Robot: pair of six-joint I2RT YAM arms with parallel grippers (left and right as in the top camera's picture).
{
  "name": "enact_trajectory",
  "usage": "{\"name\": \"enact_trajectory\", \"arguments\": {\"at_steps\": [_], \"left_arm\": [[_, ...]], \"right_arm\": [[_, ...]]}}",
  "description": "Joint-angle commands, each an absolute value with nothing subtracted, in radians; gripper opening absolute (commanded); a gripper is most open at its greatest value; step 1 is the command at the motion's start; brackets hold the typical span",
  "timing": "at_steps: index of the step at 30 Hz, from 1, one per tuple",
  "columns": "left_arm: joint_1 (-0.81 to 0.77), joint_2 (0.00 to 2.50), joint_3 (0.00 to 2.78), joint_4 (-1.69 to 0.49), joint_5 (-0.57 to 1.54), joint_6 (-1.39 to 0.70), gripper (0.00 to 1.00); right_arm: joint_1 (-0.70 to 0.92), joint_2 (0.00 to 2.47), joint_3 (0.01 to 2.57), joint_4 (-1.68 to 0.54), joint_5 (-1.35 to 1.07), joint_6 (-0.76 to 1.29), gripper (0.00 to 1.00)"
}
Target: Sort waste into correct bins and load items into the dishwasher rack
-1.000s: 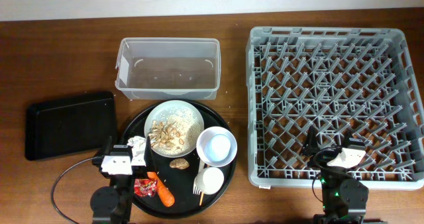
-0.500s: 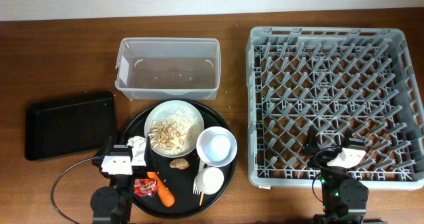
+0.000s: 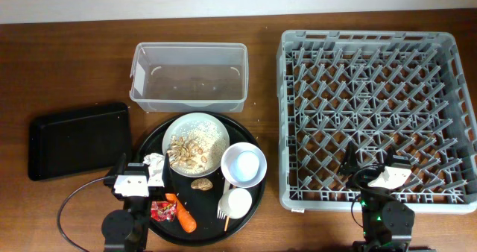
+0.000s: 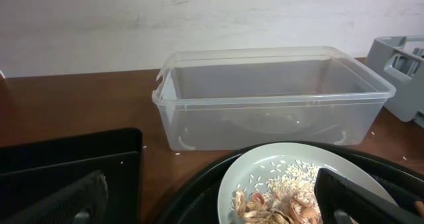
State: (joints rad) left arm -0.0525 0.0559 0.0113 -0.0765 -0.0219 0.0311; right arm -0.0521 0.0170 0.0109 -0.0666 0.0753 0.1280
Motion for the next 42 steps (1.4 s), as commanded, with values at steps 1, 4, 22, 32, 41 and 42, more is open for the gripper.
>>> {"name": "enact_trajectory", "arguments": {"at_steps": [1,4,22,32,41,42], "left_arm": [[-0.056,0.045,0.009,-0.084,0.001,0.046,0.99],[-0.056,0.045,0.009,-0.084,0.0,0.046,0.99],[-0.056,0.283,0.326,-0.307,0.004,-0.164,0.99],[-0.056,0.67,0.717,-0.664,0.01,-0.164,0.99],[-0.053,0.761,0.81,-0.766,0.037,-0.194,1.0],[-0.042,0.792,0.825,-0.793,0.038,-0.216,0.99]], "right_arm": [[-0.046,0.015,0.006,-0.072,0.102,0.129,0.98],[-0.046,0.015,0.006,-0.061,0.102,0.129,0.98],[-0.046,0.426,0.448,-0.345,-0.052,0.109,0.98],[-0.046,0.959,1.025,-0.799,-0.135,0.109,0.98],[0.179,1.04,1.083,-0.909,-0.233,0.06,0.98],[0.244,1.054,1.083,-0.916,-0.233,0.06,0.98]]}}
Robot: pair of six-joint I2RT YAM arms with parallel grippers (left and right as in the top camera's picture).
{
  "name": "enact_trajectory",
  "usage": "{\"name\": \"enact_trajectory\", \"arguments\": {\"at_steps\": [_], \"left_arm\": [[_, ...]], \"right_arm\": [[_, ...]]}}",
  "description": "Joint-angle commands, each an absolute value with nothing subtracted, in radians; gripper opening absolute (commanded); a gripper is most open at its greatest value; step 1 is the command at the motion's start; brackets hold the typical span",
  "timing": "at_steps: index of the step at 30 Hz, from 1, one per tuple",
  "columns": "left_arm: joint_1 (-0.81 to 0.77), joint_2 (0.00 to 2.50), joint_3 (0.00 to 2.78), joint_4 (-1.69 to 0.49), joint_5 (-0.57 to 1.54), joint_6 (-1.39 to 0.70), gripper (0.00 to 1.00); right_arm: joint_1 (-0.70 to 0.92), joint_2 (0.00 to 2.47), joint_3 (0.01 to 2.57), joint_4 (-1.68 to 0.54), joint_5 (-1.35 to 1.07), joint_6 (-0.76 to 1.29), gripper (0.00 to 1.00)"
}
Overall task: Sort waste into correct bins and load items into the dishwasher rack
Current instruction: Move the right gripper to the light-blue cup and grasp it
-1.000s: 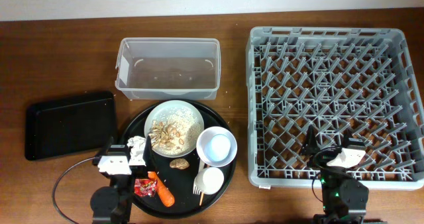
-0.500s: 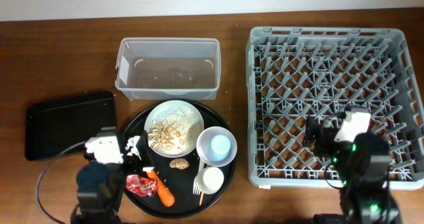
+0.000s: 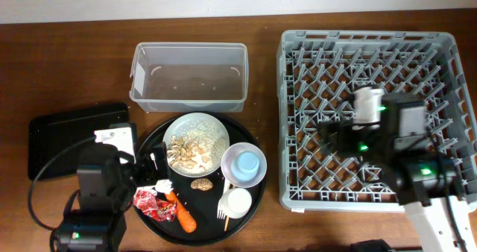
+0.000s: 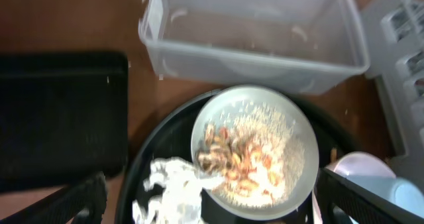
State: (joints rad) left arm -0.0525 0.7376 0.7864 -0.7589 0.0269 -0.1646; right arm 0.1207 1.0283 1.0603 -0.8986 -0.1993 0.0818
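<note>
A black round tray (image 3: 250,207) holds a white plate (image 3: 213,130) of rice and shells, also in the left wrist view as the plate (image 4: 299,177). Also on it are a crumpled tissue (image 3: 162,186), a red wrapper (image 3: 148,203), a carrot (image 3: 183,215), a white bowl (image 3: 257,176) with a blue cup (image 3: 247,163), a small white cup (image 3: 239,201) and a fork (image 3: 222,207). My left gripper (image 3: 145,168) hangs wide open over the tray's left side, above the tissue (image 4: 173,187). My right gripper (image 3: 333,136) is raised over the grey dishwasher rack (image 3: 373,39); its jaws are unclear.
A clear plastic bin (image 3: 188,77) stands behind the tray, seen as the clear bin (image 4: 255,42) in the left wrist view. A black bin (image 3: 63,136) lies to the left. A small brown piece (image 3: 201,183) rests mid-tray. The rack fills the right half of the table.
Both arms have risen from the table's front edge. The left gripper now looks down on the tray's left side and plate. The right arm now stands over the middle of the rack.
</note>
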Motion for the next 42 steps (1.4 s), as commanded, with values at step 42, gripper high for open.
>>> {"name": "enact_trajectory", "arguments": {"at_steps": [42], "left_arm": [[0.068,1.088,0.993,-1.005,0.027,-0.224,0.99]], "right_arm": [[0.735,1.689,1.178,-0.776,-0.172,0.297,0.81]]}}
